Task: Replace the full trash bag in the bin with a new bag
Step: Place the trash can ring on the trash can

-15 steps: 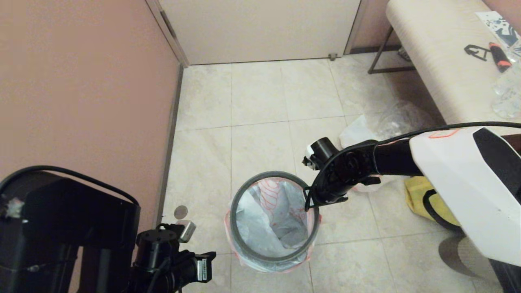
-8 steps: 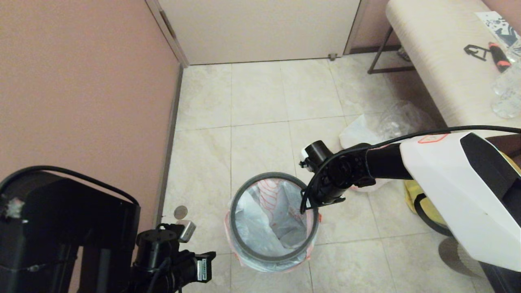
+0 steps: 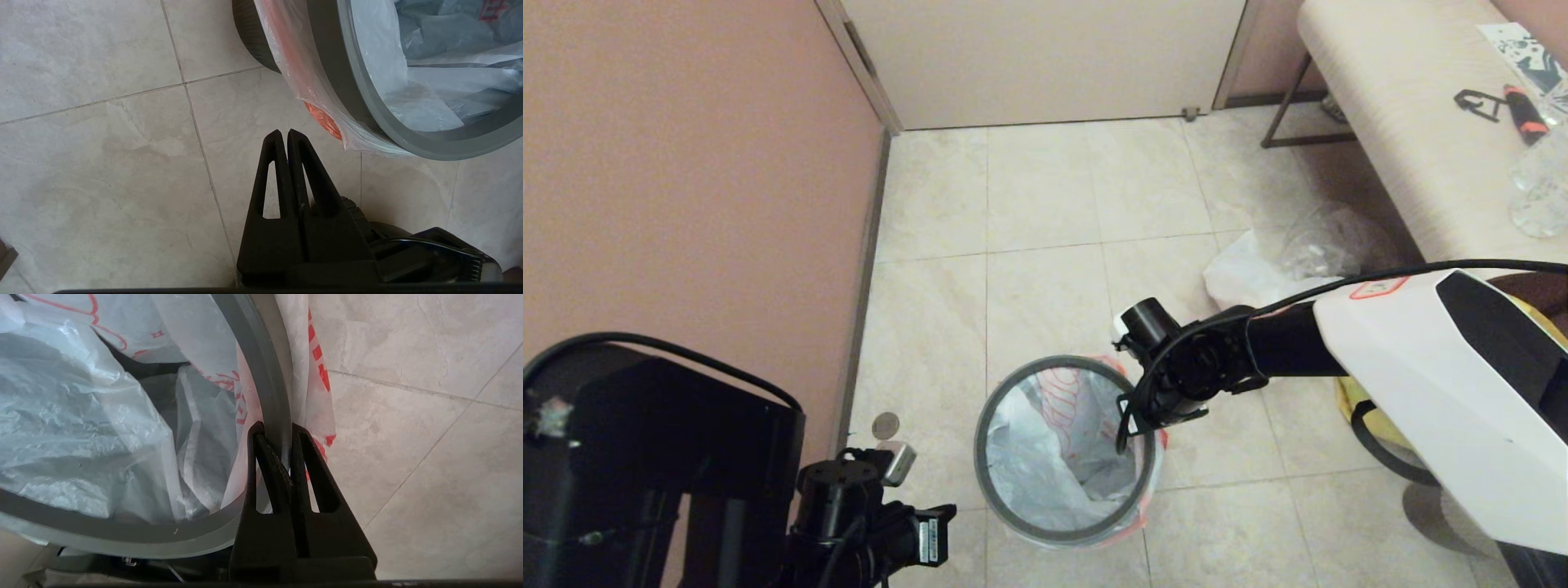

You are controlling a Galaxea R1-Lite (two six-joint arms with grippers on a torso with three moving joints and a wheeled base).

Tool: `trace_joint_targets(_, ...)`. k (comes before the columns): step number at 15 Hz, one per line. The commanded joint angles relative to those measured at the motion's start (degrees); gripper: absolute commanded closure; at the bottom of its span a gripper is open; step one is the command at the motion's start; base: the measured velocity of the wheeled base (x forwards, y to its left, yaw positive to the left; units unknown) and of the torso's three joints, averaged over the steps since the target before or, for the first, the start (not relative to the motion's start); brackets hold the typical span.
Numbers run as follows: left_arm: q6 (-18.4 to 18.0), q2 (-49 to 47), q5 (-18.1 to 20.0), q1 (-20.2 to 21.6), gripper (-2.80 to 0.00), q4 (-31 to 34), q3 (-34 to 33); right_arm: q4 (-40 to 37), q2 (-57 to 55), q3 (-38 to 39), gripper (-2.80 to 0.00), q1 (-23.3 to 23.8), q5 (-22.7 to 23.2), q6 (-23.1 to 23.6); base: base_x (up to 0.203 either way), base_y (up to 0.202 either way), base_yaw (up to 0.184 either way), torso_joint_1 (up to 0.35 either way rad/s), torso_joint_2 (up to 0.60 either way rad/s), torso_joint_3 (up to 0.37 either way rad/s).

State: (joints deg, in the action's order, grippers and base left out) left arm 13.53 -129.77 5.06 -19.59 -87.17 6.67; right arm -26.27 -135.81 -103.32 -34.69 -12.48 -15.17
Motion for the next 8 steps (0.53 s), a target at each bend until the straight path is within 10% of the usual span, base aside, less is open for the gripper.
trace_joint_targets(1,0.1,-0.1,0.0,0.0,0.0,-0.5,0.0,0.1,-0.9,0.3,0.0,0.0,-0.2,0.0,0.0,0.0,0.0,0.0,0.0,0.0)
trace_joint_targets(8,0.1,-0.2,0.0,0.0,0.0,-0.5,0.1,4.3,-3.0,-0.9,0.0,0.8,-4.9,2.7,0.0,0.0,0.0,0.0,0.0,0.0)
